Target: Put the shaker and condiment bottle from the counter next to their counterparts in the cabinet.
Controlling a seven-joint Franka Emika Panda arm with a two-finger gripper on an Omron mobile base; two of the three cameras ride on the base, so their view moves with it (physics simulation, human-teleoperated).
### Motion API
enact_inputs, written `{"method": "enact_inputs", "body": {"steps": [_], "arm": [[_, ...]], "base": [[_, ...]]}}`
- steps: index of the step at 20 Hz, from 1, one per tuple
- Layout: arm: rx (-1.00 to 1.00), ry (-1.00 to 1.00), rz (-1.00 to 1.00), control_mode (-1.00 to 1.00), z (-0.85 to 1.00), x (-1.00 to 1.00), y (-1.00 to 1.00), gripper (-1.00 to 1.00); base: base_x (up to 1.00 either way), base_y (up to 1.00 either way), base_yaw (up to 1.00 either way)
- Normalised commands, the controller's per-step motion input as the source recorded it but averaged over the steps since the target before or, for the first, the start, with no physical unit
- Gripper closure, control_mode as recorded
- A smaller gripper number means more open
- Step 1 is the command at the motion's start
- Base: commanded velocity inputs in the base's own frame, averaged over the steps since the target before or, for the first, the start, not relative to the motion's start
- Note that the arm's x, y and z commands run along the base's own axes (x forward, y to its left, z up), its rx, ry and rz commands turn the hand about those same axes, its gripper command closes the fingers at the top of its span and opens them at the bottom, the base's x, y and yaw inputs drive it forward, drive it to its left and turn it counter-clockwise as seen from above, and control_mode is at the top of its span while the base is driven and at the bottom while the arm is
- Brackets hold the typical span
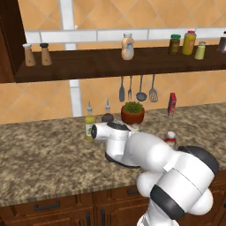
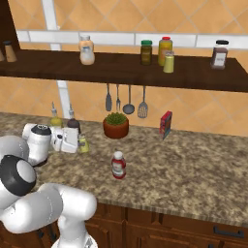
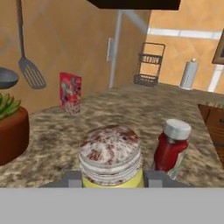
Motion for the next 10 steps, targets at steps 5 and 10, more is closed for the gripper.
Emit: {"method": "enact_inputs", "body": {"steps": [5,10], "arm": [[0.0,-0.05,0.11,-1.0,0.65,-0.09,-0.17,1.0],[0.0,-0.1,0.03,-1.0,0.66,-0.38,-0.18,1.0]], "base": [[0.0,0.0,0.0],[0.0,0.0,0.0]]}}
